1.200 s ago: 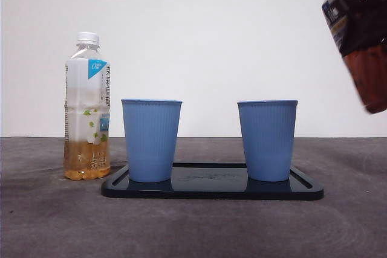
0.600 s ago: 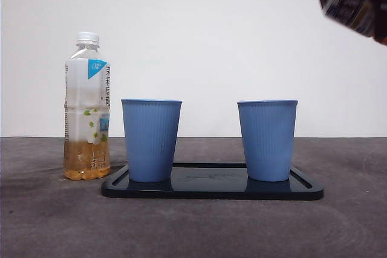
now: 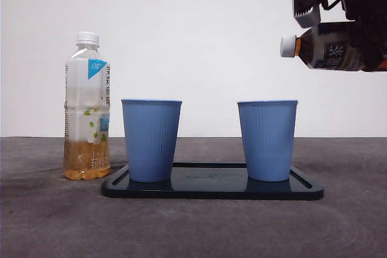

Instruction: Pour the drink into the cup

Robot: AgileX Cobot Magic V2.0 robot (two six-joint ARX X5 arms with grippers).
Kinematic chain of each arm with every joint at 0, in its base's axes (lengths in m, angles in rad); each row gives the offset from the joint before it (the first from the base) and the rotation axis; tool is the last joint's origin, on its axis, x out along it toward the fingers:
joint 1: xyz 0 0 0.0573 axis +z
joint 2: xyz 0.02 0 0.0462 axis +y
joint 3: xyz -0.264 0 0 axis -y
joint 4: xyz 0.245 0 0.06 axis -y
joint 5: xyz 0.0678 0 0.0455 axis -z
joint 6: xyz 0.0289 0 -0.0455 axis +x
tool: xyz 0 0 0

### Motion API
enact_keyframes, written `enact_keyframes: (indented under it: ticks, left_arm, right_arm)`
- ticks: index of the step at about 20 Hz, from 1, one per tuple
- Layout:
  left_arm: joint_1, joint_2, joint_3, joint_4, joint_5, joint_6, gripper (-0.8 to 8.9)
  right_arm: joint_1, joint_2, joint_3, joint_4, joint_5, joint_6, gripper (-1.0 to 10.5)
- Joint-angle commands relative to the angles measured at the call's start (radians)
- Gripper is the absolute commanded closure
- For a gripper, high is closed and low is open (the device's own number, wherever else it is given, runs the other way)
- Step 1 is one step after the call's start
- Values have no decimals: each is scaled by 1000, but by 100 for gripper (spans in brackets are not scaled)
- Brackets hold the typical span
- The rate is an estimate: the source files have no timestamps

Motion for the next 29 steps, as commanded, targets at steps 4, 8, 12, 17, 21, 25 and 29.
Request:
enact_keyframes:
  ticks: [4, 8, 12, 17, 21, 25, 29]
  left_arm:
    - [-4, 4, 21, 11, 5, 12, 347]
    - [-4, 4, 21, 11, 5, 12, 347]
    - [-4, 4, 21, 11, 5, 12, 347]
    - [-4, 3, 21, 11, 5, 12, 347]
    - [-4, 3, 21, 11, 5, 12, 347]
    - [-4, 3, 21, 11, 5, 12, 347]
    - [-4, 3, 21, 11, 5, 12, 347]
  right_arm:
    - [19, 36, 32, 39, 68, -86, 870]
    - [38, 52, 32, 46, 78, -108, 870]
    - [51, 55, 32, 44, 98, -120, 870]
    - [51, 55, 32, 33, 101, -119, 870]
    - [51, 55, 32, 34, 100, -108, 870]
    - [49, 35, 36, 35, 64, 2, 870]
    - [27, -71, 55, 39, -98, 261, 870]
